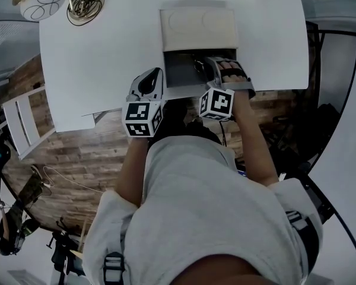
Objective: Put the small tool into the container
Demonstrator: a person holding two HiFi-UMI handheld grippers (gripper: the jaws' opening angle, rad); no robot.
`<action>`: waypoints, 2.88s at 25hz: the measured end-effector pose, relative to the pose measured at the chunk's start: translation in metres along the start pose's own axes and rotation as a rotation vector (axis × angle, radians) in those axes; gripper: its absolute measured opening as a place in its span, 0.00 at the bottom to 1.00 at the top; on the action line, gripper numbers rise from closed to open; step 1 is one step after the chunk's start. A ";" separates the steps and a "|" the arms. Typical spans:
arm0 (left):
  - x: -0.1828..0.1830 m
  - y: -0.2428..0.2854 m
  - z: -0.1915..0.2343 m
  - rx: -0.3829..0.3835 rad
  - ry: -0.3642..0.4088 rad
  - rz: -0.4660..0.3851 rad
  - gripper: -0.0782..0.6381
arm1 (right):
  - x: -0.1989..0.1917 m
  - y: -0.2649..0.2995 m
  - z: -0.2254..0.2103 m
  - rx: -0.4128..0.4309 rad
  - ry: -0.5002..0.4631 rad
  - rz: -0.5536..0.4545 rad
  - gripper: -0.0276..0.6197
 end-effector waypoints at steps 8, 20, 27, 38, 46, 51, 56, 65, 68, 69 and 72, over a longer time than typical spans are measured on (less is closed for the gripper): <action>-0.007 -0.005 -0.004 -0.018 -0.003 0.011 0.14 | 0.001 0.002 0.010 0.073 0.052 0.019 0.09; 0.001 -0.003 -0.002 -0.073 0.020 0.009 0.14 | -0.001 0.007 0.014 0.223 0.154 0.040 0.29; 0.001 -0.010 -0.008 -0.087 0.025 0.003 0.14 | -0.002 -0.014 0.015 0.263 0.210 -0.008 0.29; 0.001 -0.020 -0.045 -0.009 -0.008 -0.048 0.14 | -0.029 -0.065 -0.022 0.269 0.907 -0.364 0.08; 0.035 -0.046 -0.089 0.032 0.056 -0.170 0.14 | -0.050 -0.121 -0.062 0.103 1.023 -0.575 0.08; 0.070 -0.072 -0.117 0.053 0.112 -0.282 0.14 | -0.066 -0.165 -0.093 -0.030 1.046 -0.680 0.08; 0.099 -0.098 -0.129 0.089 0.157 -0.371 0.14 | -0.081 -0.206 -0.124 -0.143 1.073 -0.762 0.08; 0.148 -0.150 -0.142 0.146 0.187 -0.550 0.14 | -0.096 -0.244 -0.151 -0.242 1.065 -0.821 0.08; 0.154 -0.159 -0.150 0.142 0.198 -0.599 0.14 | -0.096 -0.247 -0.150 -0.243 1.060 -0.829 0.08; 0.154 -0.159 -0.152 0.140 0.207 -0.598 0.14 | -0.096 -0.248 -0.150 -0.245 1.058 -0.827 0.08; 0.151 -0.153 -0.152 0.143 0.208 -0.568 0.14 | -0.097 -0.248 -0.150 -0.266 1.057 -0.806 0.08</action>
Point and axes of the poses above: the fingertips, and each gripper's own axes: y forward along the fingers, z to its left, x out of its top, the point moved 3 cm from there along -y, backward along the fingers, and after that the axes turned 12 degrees about z, right-handed, at the moved point
